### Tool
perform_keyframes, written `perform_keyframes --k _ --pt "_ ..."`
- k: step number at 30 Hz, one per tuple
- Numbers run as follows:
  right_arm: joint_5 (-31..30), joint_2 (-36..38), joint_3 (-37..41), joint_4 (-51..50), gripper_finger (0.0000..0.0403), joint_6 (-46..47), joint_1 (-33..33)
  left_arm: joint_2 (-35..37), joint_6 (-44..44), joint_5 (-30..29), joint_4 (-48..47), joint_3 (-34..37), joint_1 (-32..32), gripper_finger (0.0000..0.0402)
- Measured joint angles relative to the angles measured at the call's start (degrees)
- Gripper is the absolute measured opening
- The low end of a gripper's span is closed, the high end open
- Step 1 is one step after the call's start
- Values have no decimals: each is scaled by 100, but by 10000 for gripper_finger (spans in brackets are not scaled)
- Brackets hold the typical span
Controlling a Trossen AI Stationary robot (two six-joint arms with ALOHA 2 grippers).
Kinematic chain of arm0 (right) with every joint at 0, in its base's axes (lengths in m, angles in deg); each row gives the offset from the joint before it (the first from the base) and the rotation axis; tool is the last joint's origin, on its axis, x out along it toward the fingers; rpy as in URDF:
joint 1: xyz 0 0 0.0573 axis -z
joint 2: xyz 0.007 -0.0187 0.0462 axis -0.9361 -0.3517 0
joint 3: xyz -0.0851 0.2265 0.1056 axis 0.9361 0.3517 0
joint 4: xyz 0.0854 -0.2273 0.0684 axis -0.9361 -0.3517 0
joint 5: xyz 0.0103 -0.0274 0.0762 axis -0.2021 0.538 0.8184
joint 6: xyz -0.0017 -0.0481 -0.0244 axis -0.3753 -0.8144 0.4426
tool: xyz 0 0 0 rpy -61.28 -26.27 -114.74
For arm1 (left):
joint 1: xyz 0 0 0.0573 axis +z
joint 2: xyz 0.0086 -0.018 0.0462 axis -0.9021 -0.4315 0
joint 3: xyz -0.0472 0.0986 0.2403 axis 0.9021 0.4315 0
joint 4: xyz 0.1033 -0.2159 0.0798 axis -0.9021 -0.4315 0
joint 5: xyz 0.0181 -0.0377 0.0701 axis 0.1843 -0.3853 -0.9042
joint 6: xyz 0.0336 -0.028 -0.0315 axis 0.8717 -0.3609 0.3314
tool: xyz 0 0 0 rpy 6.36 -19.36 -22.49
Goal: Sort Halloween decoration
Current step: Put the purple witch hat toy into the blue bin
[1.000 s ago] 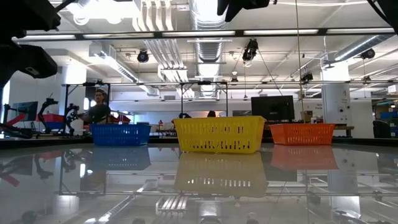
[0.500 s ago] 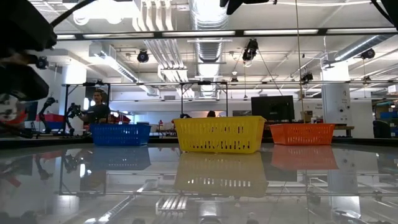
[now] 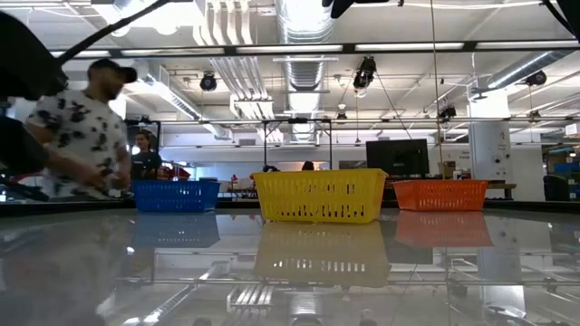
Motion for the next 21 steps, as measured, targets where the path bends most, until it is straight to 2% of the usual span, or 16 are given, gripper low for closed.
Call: perform_keyframes --k 13,16,21 --pt "0 0 0 2 109 -217 0 -279 -442 -321 26 -24 0 160" --pt "0 0 0 0 109 -236 0 -333 -454 -367 20 -24 2 146" --pt "-1 0 0 2 109 -236 0 -384 -582 -425 -15 -22 6 101"
